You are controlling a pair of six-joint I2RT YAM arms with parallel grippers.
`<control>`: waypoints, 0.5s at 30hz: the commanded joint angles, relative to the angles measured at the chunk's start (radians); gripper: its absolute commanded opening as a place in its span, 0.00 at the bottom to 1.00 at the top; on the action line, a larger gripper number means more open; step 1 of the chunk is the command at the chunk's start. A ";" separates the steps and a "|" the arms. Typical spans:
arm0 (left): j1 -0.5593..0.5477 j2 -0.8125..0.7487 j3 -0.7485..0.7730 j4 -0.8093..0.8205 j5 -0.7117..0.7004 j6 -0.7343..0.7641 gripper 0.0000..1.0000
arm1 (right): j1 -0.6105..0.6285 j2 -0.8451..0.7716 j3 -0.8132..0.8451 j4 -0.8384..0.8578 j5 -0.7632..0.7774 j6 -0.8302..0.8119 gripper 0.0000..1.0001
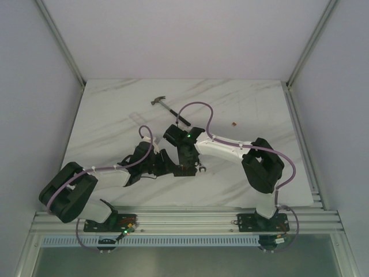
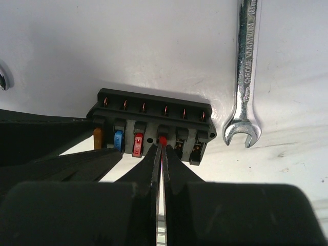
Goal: Snap on the fuse box
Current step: Install the fuse at the fuse box base.
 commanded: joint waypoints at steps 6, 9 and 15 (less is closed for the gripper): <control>-0.024 0.025 -0.034 0.020 -0.017 -0.041 0.48 | 0.008 -0.005 0.044 -0.051 0.000 0.007 0.19; -0.031 0.022 -0.038 0.023 -0.028 -0.051 0.48 | 0.001 0.006 0.040 -0.075 0.008 0.025 0.21; -0.035 0.006 -0.041 0.008 -0.052 -0.057 0.48 | -0.006 0.004 0.028 -0.072 0.017 0.040 0.21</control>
